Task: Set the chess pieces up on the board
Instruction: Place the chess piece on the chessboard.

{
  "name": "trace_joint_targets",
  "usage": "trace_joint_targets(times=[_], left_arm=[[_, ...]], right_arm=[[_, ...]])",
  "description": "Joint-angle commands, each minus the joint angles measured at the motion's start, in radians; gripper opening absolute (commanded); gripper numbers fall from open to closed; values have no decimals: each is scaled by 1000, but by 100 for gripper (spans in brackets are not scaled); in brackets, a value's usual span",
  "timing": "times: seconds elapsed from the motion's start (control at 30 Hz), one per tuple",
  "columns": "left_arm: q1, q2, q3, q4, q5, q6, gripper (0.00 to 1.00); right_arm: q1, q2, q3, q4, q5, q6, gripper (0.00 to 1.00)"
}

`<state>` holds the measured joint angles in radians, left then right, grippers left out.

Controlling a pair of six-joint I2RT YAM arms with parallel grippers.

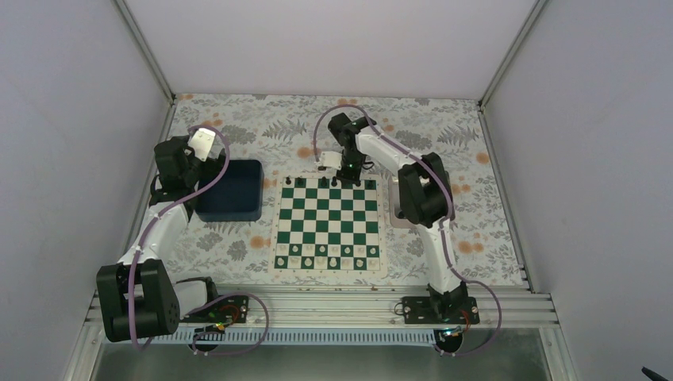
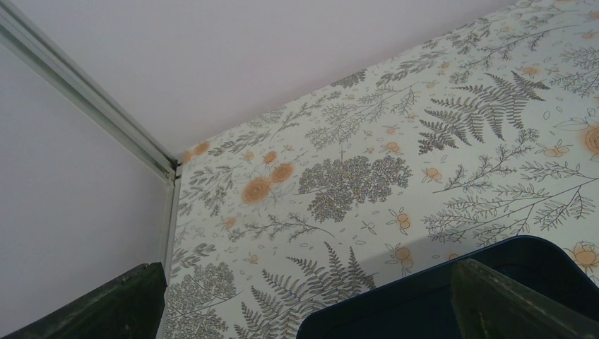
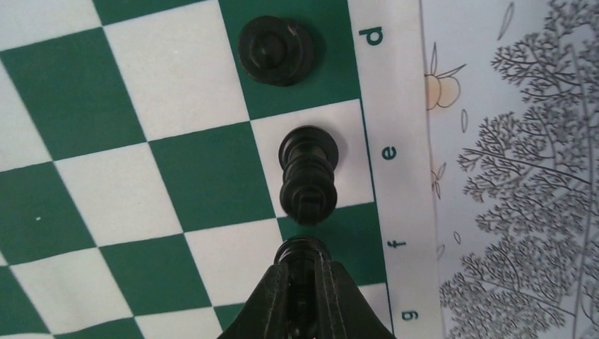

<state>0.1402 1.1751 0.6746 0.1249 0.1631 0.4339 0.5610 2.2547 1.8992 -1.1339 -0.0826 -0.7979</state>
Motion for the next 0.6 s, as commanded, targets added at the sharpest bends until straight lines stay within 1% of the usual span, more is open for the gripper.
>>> trace_joint_targets(times=[0.0, 0.57], left_arm=[[6, -18, 0, 16, 20, -3, 100], [6, -14, -3, 16, 21, -2, 100]], right_arm=[[-4, 26, -7, 23, 11, 5, 8], [-44, 48, -37, 61, -2, -7, 8]])
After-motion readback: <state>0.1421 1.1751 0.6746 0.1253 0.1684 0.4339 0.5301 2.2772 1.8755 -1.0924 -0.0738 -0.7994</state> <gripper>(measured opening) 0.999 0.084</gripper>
